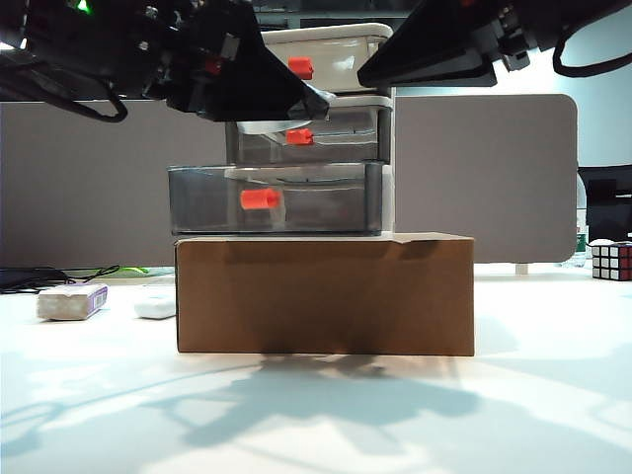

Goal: Open the third layer of the drawer on the table, pick up the transparent tape on the table and put it in, and finally close the drawer.

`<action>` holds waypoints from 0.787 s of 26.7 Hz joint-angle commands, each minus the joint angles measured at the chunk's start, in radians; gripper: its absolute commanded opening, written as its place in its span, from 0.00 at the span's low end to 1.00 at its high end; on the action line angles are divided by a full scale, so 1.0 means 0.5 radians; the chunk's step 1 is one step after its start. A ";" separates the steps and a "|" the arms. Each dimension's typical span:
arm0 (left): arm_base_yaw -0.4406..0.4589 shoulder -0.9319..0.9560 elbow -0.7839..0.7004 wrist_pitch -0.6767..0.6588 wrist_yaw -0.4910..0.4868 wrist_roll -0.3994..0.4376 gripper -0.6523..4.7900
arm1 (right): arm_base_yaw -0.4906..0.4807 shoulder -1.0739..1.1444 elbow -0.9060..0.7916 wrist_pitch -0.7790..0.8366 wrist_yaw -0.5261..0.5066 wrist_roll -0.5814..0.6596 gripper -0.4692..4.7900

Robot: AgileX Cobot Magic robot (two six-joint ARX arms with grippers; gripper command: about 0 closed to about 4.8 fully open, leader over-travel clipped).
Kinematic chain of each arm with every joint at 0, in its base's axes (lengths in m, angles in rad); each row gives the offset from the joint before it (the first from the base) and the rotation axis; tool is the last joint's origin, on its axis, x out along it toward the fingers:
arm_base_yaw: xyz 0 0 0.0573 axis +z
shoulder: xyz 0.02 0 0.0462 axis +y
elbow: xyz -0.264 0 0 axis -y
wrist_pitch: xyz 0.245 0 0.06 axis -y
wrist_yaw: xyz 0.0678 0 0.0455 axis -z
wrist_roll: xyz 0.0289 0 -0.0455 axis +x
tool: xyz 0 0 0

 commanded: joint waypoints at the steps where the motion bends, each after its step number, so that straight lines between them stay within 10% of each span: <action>1: -0.003 -0.008 0.007 0.024 -0.004 -0.043 0.52 | 0.001 -0.027 0.013 -0.015 -0.005 0.001 0.08; 21: -0.003 -0.062 0.007 -0.155 -0.002 -0.164 0.75 | 0.001 -0.111 0.013 -0.145 -0.005 -0.006 0.08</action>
